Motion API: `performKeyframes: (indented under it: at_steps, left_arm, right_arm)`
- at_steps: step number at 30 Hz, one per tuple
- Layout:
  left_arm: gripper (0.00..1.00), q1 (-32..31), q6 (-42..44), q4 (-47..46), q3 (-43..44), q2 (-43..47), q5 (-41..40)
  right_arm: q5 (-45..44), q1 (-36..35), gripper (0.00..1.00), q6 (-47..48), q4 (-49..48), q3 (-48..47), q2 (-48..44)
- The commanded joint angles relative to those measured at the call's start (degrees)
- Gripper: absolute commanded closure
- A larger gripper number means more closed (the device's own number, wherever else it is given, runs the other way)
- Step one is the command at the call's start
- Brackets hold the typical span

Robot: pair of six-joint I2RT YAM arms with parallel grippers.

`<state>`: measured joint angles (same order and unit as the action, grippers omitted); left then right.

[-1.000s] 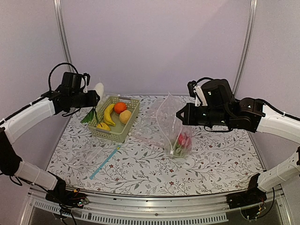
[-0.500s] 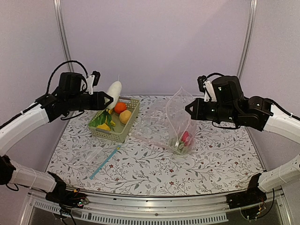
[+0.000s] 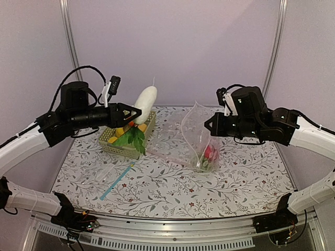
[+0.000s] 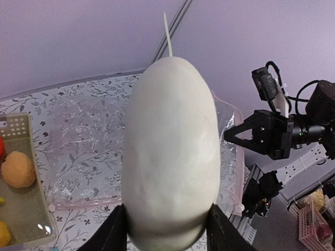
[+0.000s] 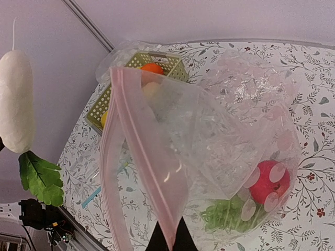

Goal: Place the food in the zip-top bag and seal the zipper
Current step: Place the fake vegetable in the zipper food storage bag.

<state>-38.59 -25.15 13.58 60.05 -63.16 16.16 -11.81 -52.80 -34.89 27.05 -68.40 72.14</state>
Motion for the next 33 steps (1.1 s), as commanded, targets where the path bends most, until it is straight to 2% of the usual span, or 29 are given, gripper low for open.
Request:
performKeyframes:
  at_steps: [1, 8, 13, 20, 33]
  left_arm:
    - [0.57, -3.46, -4.57, -8.45, 1.13, -2.75, 5.68]
    - [0.57, -9.98, -5.87, -11.47, 6.31, -9.33, 8.1]
    - [0.57, -11.67, -8.36, -10.63, 9.73, -12.88, 9.78]
    - [0.57, -12.56, -12.97, -5.11, 11.68, -16.76, 13.41]
    - [0.58, -13.09, -15.01, 4.95, 12.35, -21.36, 17.81]
  right_arm:
    - [1.51, 0.24, 1.0, 0.29, 0.09, -0.69, 0.2]
    - [1.89, 0.28, 1.0, 0.09, -1.06, 0.04, -0.3]
    - [1.68, 0.25, 1.0, 0.37, -1.31, -0.08, 0.19]
    - [1.58, 0.27, 1.0, 3.83, -2.69, -0.08, -0.15]
    - [6.5, -0.75, 1.0, 8.71, -6.46, 0.82, 0.76]
